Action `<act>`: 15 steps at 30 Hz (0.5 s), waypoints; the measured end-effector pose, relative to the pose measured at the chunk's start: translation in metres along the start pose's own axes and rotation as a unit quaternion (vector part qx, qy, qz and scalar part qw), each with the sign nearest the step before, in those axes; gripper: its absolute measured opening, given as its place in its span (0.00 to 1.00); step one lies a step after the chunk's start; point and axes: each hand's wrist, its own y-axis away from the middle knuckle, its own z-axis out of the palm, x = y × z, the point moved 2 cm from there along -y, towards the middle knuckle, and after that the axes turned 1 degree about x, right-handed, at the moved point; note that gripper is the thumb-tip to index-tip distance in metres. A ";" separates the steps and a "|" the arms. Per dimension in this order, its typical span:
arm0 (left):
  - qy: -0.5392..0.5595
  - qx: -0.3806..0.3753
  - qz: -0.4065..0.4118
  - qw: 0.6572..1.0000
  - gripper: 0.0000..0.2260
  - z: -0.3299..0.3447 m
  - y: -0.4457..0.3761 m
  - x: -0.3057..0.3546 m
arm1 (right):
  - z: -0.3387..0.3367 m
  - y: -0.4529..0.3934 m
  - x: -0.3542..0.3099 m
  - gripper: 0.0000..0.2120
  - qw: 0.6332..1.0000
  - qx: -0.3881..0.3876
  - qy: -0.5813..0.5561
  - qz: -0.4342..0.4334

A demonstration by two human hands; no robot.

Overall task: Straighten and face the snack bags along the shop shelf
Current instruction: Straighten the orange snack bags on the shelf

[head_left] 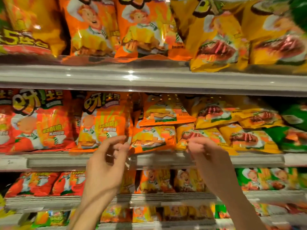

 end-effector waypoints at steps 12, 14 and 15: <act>-0.221 -0.165 0.043 0.960 0.30 0.080 -0.092 0.020 | 0.009 -0.059 -0.017 0.23 0.971 0.043 0.229 -0.058; -0.232 -0.169 0.037 0.957 0.31 0.084 -0.098 0.018 | 0.010 -0.059 -0.014 0.24 0.969 0.041 0.236 -0.060; -0.228 -0.163 0.042 0.959 0.30 0.085 -0.099 0.018 | 0.009 -0.059 -0.013 0.23 0.969 0.042 0.236 -0.057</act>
